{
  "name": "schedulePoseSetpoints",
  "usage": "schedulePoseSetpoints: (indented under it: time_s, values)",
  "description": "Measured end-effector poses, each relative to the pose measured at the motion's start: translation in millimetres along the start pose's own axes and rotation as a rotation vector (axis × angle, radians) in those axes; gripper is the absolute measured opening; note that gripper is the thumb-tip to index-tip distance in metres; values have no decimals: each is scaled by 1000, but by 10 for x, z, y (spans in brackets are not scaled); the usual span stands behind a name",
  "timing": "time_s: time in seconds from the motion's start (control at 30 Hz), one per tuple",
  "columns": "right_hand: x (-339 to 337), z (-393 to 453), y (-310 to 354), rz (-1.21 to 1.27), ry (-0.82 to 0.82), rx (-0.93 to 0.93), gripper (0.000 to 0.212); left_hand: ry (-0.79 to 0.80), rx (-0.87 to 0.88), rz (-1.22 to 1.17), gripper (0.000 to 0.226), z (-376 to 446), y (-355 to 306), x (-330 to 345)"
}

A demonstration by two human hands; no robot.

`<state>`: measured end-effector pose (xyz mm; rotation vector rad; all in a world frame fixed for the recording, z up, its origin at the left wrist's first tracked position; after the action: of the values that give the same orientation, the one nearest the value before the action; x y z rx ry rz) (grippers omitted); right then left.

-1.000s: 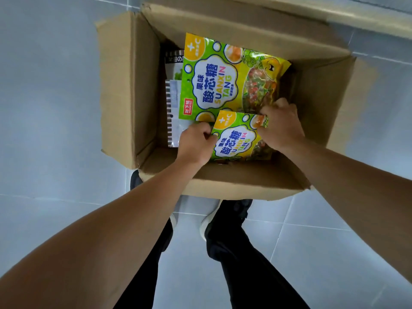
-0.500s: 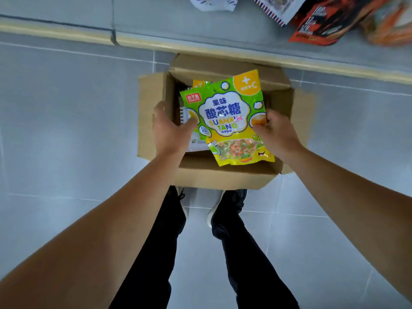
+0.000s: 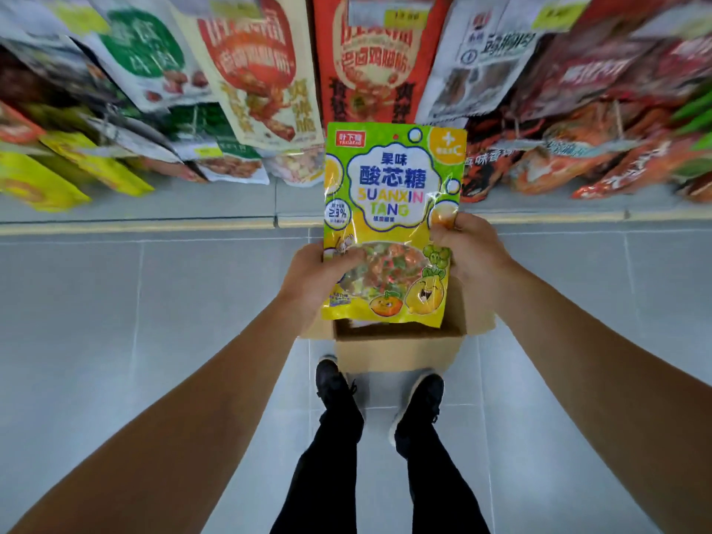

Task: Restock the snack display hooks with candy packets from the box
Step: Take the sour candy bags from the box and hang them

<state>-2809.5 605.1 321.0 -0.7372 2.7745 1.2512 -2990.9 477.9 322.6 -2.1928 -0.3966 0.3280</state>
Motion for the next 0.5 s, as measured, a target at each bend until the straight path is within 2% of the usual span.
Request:
schedulePoseSetpoints:
  time_s: [0.03,0.1,0.2,0.3,0.4,0.5]
  values:
    - [-61,-208,138,52,-19,-22,15,4,21,-12,27,-154,-168,-16]
    - [-163,-578,332,137,-45,-50,4,18,63,-35,23,-420,-387,-3]
    - [-357,-1047,501,166,-104,-61,17,29,116,-50,12,-825,-677,116]
    - [-675,-1480,566,218,-149,-86,23,41,149,-51,19,-1334,-937,348]
    - [-928,-1731,570,200,-121,-116,38,38,180,-91,25,-1679,-1032,550]
    - [-1318,-2134,622,228,-110,-180,33,21,247,-106,12,-2194,-1175,827]
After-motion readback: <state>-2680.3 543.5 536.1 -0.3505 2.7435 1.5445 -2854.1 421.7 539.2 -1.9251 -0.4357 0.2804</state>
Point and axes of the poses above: each hand's wrist, its own z-axis towards the middle knuckle, its own x-axis out of the palm, y = z × x, the point moved 1 cm from there along z, towards the middle knuckle, and after that the axes turned 3 degrees about x, right-handed, at the moved point
